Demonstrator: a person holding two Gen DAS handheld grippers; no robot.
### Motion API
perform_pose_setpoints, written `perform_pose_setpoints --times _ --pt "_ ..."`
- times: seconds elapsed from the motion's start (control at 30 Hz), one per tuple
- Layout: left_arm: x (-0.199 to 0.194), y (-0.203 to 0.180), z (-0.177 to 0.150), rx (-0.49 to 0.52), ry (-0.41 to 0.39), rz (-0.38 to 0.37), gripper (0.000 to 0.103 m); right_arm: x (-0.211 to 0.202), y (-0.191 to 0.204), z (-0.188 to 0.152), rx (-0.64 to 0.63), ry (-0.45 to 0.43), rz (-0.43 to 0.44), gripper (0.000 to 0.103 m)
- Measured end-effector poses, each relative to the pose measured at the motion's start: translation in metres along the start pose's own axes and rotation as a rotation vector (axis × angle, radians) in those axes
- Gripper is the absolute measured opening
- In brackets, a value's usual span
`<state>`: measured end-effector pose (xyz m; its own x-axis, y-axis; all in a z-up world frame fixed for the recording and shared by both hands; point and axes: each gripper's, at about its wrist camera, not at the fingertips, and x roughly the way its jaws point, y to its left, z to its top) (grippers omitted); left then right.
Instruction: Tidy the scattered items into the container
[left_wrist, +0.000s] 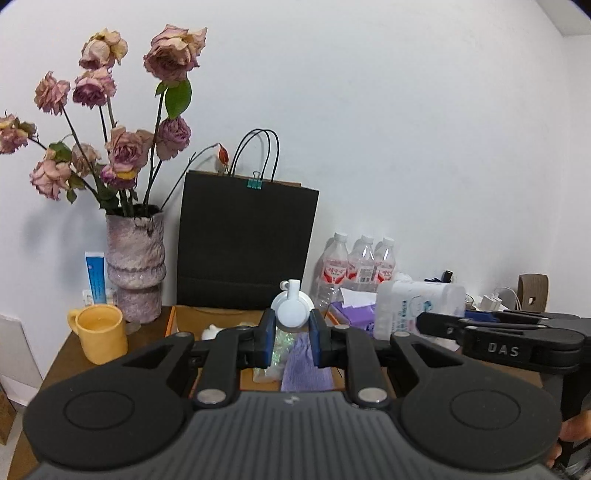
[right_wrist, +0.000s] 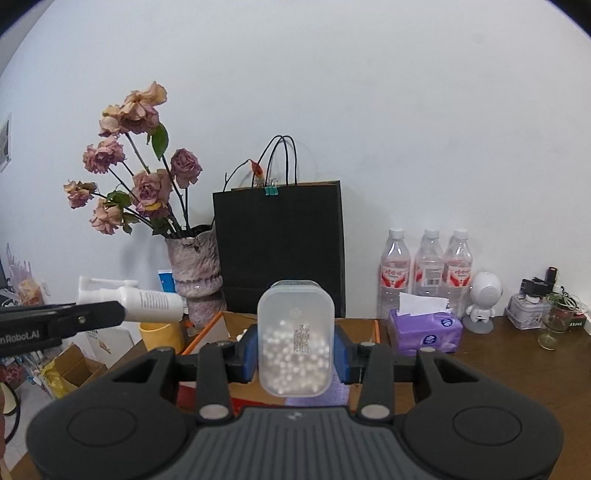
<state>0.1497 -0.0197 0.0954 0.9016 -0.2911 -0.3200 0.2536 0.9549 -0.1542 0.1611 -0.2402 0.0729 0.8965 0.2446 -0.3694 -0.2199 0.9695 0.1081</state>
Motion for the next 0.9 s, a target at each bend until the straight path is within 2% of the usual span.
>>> perform_pose_setpoints --times 0.33,0.9 --pt "0.029 0.004 0.010 -0.034 0.027 -0.004 0.019 0.053 -0.002 0.007 0.032 0.090 0.003 0.039" --pt "0.099 0.030 0.001 -0.035 0.131 0.066 0.019 0.137 -0.005 -0.011 0.016 0.223 0.008 0.039"
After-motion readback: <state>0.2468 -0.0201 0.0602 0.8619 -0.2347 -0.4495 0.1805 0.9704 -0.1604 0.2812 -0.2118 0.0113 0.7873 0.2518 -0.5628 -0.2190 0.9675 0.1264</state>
